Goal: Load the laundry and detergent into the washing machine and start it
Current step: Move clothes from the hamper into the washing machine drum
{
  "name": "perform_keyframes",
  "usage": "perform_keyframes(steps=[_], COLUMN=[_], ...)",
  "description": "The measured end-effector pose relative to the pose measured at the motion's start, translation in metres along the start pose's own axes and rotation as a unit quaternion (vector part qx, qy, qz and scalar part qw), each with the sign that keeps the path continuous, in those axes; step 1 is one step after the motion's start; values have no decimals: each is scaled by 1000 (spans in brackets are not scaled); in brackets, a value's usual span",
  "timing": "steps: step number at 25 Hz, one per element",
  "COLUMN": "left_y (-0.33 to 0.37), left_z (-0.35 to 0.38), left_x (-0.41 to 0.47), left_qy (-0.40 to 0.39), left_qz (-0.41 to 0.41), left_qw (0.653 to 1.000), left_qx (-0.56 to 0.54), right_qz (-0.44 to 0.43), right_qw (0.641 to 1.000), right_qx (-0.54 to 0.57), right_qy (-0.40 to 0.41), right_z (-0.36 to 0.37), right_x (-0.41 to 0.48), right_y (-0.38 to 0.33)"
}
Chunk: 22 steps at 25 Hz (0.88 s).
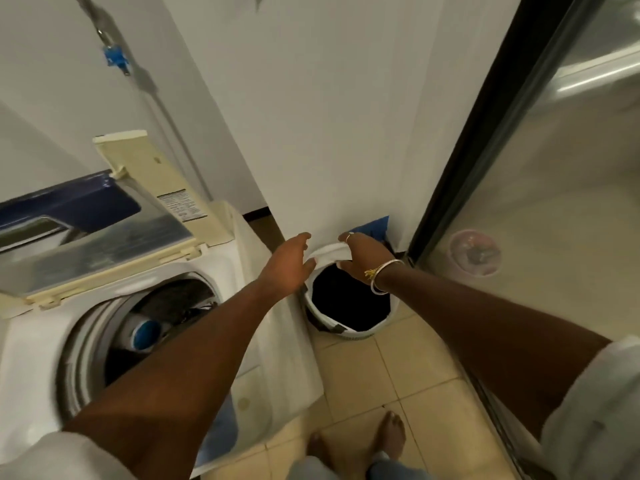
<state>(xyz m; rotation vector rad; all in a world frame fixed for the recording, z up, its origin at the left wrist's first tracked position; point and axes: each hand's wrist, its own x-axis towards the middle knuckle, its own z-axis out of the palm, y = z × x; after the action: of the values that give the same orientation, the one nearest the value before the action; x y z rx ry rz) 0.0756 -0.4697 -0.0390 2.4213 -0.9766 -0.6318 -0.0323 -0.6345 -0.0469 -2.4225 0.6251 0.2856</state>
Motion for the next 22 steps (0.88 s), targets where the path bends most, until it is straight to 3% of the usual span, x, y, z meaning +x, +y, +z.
perform_keyframes(steps=[10, 18, 22], left_y=[-39, -112, -168], left_z=[90, 204, 283], left_x=[117, 202, 231], left_qy=[-32, -130, -189], left_qz=[-47, -109, -184], left_qw=[998, 985, 965], left_qx=[-27, -15, 2], right_qz=[25, 75, 56], right_qw=[994, 975, 956], right_qx=[-18, -20, -57], right_qy=[-101, -209, -281], right_z=[46, 147, 220], right_x=[108, 194, 232], right_y=[91, 185, 236])
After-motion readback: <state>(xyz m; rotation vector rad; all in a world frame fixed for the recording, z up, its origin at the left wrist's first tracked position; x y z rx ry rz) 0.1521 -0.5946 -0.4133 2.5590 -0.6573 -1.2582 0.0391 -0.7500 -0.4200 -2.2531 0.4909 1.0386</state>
